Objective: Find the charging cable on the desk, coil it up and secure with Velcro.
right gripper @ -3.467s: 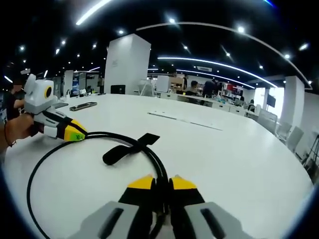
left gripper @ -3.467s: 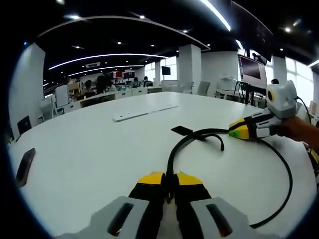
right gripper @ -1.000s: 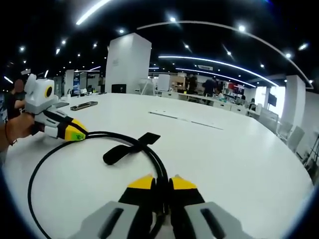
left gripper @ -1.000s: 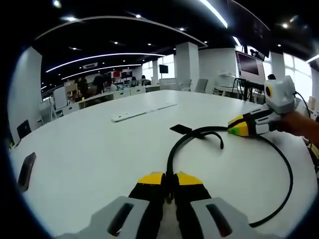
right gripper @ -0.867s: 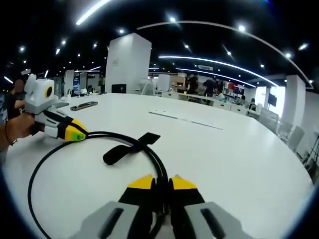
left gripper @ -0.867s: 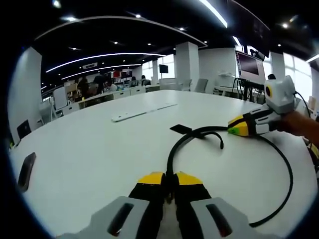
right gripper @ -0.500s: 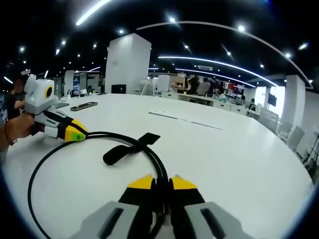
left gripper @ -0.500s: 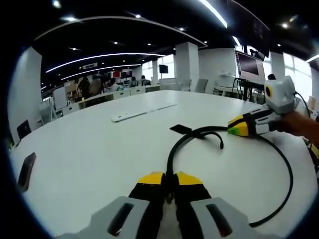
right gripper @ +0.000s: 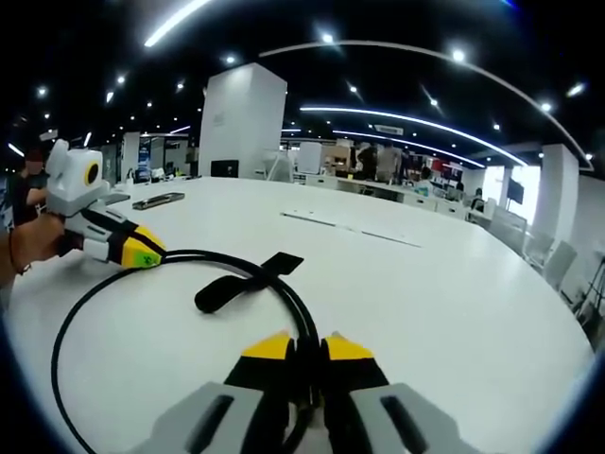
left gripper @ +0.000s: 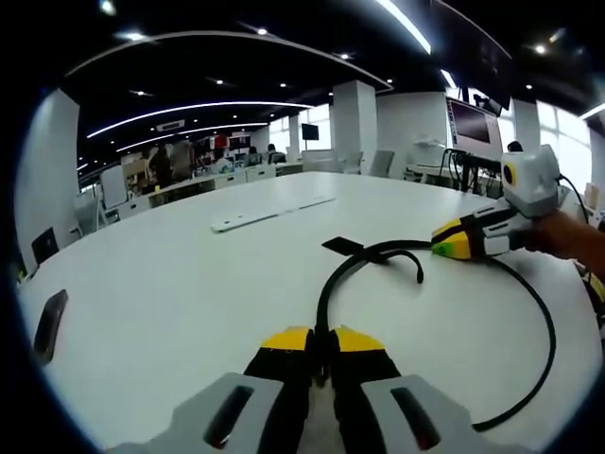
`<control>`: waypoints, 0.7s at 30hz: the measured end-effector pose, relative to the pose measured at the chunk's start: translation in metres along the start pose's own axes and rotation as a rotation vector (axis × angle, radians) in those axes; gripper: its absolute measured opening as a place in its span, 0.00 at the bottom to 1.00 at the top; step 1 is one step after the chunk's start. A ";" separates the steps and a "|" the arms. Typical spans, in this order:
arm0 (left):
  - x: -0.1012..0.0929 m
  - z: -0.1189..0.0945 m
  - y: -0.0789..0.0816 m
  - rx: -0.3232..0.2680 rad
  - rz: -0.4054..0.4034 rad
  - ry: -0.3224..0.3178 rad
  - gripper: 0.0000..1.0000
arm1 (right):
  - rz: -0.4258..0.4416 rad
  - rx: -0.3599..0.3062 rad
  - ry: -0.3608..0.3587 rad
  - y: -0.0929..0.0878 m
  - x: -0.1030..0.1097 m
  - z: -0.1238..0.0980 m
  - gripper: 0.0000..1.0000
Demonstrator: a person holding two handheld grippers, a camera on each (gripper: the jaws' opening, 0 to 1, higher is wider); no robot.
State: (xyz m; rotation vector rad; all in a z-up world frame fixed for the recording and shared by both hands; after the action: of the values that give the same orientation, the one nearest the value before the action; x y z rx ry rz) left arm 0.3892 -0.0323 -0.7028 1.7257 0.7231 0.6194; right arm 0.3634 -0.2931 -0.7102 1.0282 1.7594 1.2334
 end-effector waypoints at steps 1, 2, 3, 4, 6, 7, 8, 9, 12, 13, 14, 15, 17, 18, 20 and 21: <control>0.000 0.000 0.000 0.000 -0.001 0.000 0.08 | 0.000 0.000 0.000 0.000 0.000 0.000 0.13; 0.001 0.000 0.000 0.000 -0.001 0.000 0.08 | 0.002 0.000 -0.001 0.000 0.000 0.000 0.13; 0.001 0.000 0.000 0.000 -0.001 0.000 0.08 | 0.004 0.000 -0.002 0.000 0.000 0.000 0.13; 0.001 0.000 0.000 0.000 -0.001 0.000 0.08 | 0.003 0.000 -0.003 0.000 0.000 0.001 0.13; 0.001 0.000 0.000 -0.001 -0.001 -0.001 0.08 | 0.002 -0.001 -0.007 0.001 0.000 0.001 0.13; 0.001 0.000 0.000 -0.002 -0.001 -0.002 0.08 | 0.004 -0.001 -0.008 0.001 0.000 0.001 0.13; 0.001 0.000 0.000 -0.002 0.000 -0.003 0.08 | 0.007 0.001 -0.011 0.001 0.000 0.001 0.13; 0.001 0.000 0.000 -0.001 0.001 -0.003 0.08 | 0.006 0.001 -0.011 0.001 0.000 0.001 0.13; 0.001 0.000 0.000 -0.003 0.001 -0.004 0.08 | 0.004 0.003 -0.012 0.001 0.000 0.001 0.14; 0.001 0.000 0.000 -0.004 0.001 -0.004 0.08 | 0.006 0.003 -0.012 0.001 0.001 0.002 0.14; 0.001 0.000 0.000 -0.005 0.000 -0.004 0.08 | 0.008 0.003 -0.011 0.001 0.001 0.002 0.15; 0.001 0.000 0.000 -0.005 0.000 -0.004 0.08 | 0.009 0.003 -0.012 0.001 0.001 0.002 0.15; 0.001 0.000 0.000 -0.004 0.001 -0.004 0.08 | 0.019 -0.001 -0.010 0.002 0.002 0.002 0.17; 0.002 0.000 0.000 -0.004 0.000 -0.005 0.08 | 0.028 -0.005 -0.009 0.003 0.002 0.001 0.18; 0.002 -0.001 0.000 -0.003 0.002 -0.005 0.08 | 0.037 -0.011 -0.010 0.005 0.003 0.001 0.20; 0.002 -0.001 0.000 -0.003 0.002 -0.005 0.08 | 0.035 -0.015 -0.013 0.006 0.003 0.001 0.20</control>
State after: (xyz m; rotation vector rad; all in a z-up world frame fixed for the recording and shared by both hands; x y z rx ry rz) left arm 0.3898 -0.0304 -0.7028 1.7249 0.7170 0.6166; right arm 0.3643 -0.2892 -0.7051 1.0601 1.7263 1.2571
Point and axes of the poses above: the point that each gripper's makers call its tool centre point, and the gripper's own axes: z roughly forward along the fingers, x roughly to its left, y roughly out of its top, the point moved 8 cm from there along -z, roughly backward along the fingers, and after that the axes turned 8 degrees about -x, right-handed, at the moved point
